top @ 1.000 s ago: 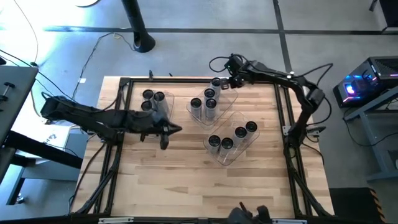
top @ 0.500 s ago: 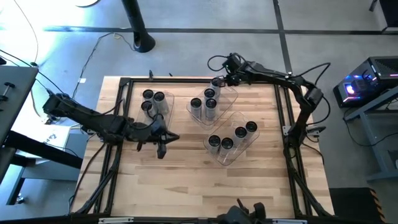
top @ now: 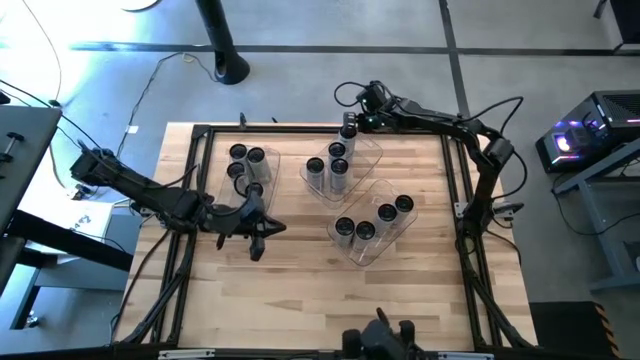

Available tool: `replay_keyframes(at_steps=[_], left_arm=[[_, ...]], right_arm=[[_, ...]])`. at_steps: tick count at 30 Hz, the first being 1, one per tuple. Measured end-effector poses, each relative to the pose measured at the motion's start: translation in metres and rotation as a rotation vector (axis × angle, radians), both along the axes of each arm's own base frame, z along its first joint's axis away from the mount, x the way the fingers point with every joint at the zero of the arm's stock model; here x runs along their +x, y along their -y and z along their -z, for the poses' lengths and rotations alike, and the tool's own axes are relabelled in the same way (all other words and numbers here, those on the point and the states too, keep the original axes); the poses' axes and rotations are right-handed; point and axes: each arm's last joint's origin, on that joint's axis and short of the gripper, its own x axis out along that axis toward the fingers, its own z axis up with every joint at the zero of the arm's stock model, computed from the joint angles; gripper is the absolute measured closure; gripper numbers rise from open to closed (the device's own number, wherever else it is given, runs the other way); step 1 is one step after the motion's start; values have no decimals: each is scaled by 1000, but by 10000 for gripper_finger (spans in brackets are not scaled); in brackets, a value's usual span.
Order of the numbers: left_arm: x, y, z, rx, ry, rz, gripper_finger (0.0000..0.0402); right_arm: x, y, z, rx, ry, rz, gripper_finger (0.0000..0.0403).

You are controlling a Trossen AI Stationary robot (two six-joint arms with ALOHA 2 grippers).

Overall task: Sort soda cans
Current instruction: Adjust all the transparent bins

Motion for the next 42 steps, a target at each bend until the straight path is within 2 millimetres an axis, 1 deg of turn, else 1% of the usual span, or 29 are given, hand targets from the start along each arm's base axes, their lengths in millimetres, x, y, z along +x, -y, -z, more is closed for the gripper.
replay_keyframes(at_steps=[3, 9, 15, 20, 36, 42], left_arm=[[0, 1, 0, -1, -3, 2, 401], [0, 1, 0, -4, -4, 10, 401], [-1, 1, 1, -6, -14, 12, 401], [-1, 1, 1, -10, -17, 19, 401], [-1, 1, 2, -8, -25, 20, 401], [-1, 1, 2, -5, -25, 21, 401]], right_arm=[[-2, 3, 0, 33, 28, 3, 403], [-2, 7, 10, 91, 47, 9, 403], [4, 9, 16, 116, 87, -24, 403], [10, 8, 16, 138, 143, -65, 403], [41, -31, 16, 113, 133, -171, 403], [54, -48, 14, 113, 178, -197, 403]])
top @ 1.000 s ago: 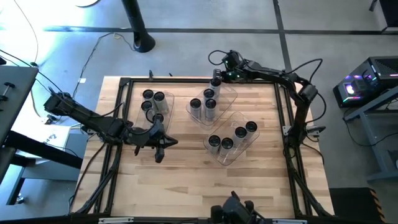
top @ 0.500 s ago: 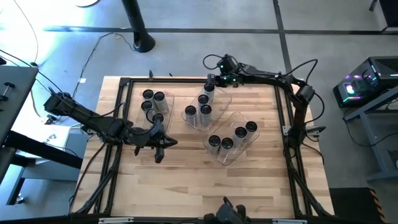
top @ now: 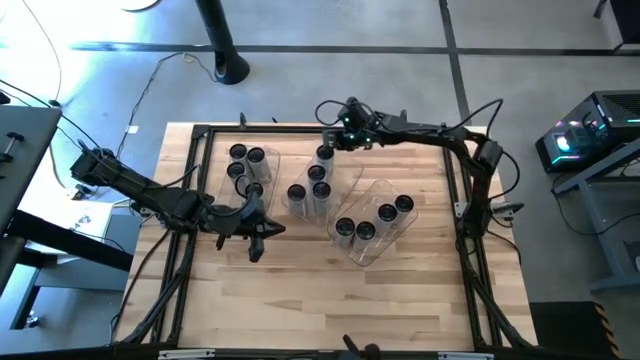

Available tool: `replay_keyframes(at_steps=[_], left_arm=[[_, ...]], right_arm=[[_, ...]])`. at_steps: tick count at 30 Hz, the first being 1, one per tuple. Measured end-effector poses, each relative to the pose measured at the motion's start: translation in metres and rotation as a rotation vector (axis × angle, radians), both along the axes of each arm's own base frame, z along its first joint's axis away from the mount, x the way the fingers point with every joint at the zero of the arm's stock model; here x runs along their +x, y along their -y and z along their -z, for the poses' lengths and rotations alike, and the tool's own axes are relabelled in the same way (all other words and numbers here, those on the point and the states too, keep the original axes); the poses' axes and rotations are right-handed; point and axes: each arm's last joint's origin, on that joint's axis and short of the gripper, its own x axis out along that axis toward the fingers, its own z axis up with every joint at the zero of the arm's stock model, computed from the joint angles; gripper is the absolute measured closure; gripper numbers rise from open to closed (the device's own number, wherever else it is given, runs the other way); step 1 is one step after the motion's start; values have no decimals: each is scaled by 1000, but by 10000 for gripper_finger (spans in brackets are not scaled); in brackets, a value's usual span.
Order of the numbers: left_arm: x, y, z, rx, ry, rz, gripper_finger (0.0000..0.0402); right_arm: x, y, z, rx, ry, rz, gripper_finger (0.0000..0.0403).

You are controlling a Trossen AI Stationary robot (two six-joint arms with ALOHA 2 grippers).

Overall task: Sort soda cans
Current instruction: Adjust all the transparent bins

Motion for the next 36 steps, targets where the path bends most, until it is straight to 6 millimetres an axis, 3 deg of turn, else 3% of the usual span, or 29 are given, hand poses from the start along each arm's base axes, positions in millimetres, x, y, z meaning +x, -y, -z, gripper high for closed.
replay_keyframes(at_steps=[11, 17, 21, 24, 30, 36], left_arm=[[0, 0, 0, 16, -4, 18, 401], [0, 0, 1, 13, -15, 36, 401], [0, 0, 1, 27, -18, 55, 401], [1, -2, 1, 38, -16, 53, 401], [4, -11, 0, 66, -15, 40, 401], [7, -20, 1, 64, -25, 51, 401]], right_arm=[[15, -21, -7, -70, 46, -64, 403], [-6, -21, -44, -245, -12, -40, 403], [-30, -29, -59, -274, -157, -42, 403], [-41, -42, -60, -220, -267, -108, 403], [-40, -86, -47, -111, -427, -321, 403], [-40, -111, -47, -114, -501, -363, 403]])
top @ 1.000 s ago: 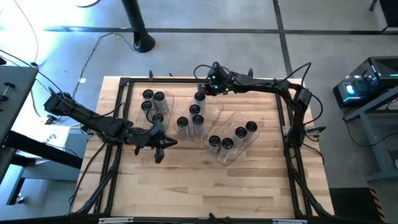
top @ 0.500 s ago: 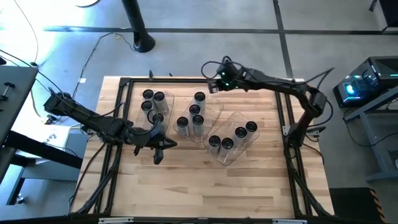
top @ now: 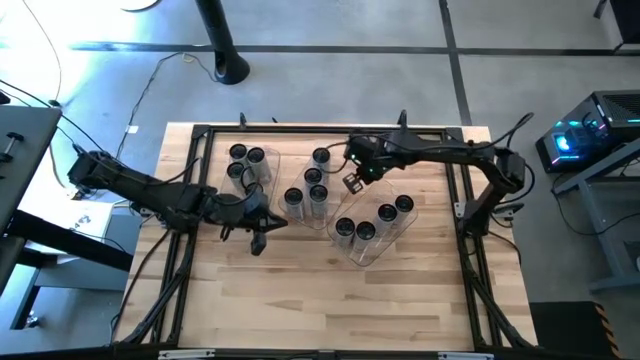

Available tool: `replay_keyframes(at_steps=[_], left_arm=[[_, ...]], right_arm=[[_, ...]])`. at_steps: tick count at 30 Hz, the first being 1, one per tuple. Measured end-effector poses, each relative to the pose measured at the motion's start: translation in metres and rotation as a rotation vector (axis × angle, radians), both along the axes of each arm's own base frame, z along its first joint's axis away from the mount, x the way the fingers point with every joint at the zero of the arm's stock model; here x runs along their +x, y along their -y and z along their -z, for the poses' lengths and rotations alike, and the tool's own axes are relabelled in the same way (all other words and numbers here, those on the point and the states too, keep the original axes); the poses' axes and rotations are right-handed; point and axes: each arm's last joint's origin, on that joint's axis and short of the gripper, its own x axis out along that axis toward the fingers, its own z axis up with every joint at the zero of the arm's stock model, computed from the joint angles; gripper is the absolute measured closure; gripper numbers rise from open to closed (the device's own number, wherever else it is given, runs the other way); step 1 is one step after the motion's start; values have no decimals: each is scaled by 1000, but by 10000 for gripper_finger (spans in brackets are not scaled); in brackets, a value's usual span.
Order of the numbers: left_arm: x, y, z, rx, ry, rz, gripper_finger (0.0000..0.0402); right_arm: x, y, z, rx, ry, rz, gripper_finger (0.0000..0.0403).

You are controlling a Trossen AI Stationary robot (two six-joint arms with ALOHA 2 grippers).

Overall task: Sort soda cans
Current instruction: Adjust all the transparent bins

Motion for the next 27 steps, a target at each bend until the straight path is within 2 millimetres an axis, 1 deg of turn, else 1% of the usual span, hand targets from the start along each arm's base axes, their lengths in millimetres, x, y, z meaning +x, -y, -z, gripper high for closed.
replay_keyframes(at_steps=[3, 6, 11, 15, 18, 22, 25, 27], left_arm=[[1, -4, 0, -9, -1, 5, 401], [2, -8, 0, -17, -2, 4, 401], [4, -11, -2, -7, 12, 20, 401], [4, -13, -2, -4, 14, 14, 401], [4, -14, -4, -6, 29, 8, 401], [2, -17, -13, -6, 101, -4, 401], [-3, -22, -23, -5, 163, -37, 401], [-9, -25, -30, 8, 200, -59, 401]], right_arm=[[1, -6, 7, 18, -30, 5, 403], [3, -6, 24, 31, -50, 3, 403], [0, 7, 37, 53, -12, 41, 403], [1, 15, 39, 36, 31, 62, 403], [4, 20, 44, 46, 47, 67, 403], [13, 28, 54, 37, 82, 71, 403], [17, 34, 60, 34, 104, 80, 403], [20, 39, 61, 23, 140, 91, 403]])
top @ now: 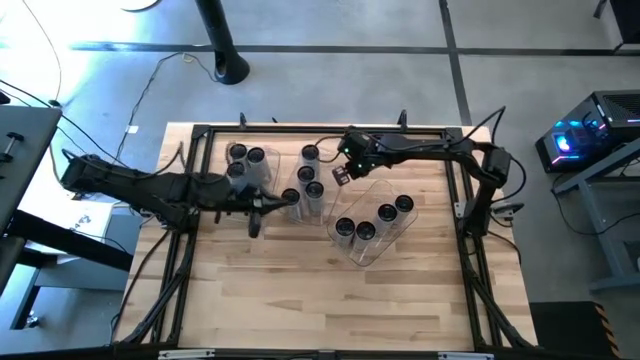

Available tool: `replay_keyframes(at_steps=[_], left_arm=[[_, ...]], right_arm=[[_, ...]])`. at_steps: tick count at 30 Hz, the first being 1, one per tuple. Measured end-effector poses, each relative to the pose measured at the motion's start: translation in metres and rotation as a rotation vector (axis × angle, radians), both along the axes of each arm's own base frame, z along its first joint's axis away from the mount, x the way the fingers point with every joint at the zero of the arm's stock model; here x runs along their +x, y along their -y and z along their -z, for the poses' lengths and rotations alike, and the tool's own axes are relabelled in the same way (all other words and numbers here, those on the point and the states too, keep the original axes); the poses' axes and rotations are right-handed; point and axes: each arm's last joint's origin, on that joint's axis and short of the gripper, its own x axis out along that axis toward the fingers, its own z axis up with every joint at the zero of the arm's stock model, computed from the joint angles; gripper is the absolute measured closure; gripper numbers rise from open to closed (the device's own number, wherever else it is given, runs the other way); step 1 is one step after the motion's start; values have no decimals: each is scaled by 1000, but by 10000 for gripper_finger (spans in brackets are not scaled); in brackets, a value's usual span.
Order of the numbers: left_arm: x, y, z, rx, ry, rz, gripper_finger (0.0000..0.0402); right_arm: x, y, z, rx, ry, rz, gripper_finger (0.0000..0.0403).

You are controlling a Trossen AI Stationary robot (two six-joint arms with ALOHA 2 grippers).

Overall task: Sort soda cans
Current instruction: Adjust all the transparent bins

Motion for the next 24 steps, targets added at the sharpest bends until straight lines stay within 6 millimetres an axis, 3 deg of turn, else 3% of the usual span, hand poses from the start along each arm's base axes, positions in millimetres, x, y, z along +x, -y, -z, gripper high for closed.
replay_keyframes(at_steps=[9, 16, 21, 24], left_arm=[[-26, -13, -24, 80, 120, -103, 401], [-33, -19, -29, 113, 144, -145, 401], [-33, -20, -29, 119, 141, -147, 401], [-33, -20, -28, 126, 129, -164, 401]], right_arm=[[7, 18, -5, -20, 153, 25, 403], [11, 26, -10, -20, 241, 30, 403], [3, 33, -12, -14, 215, 41, 403], [-7, 31, -24, -48, 183, 44, 403]])
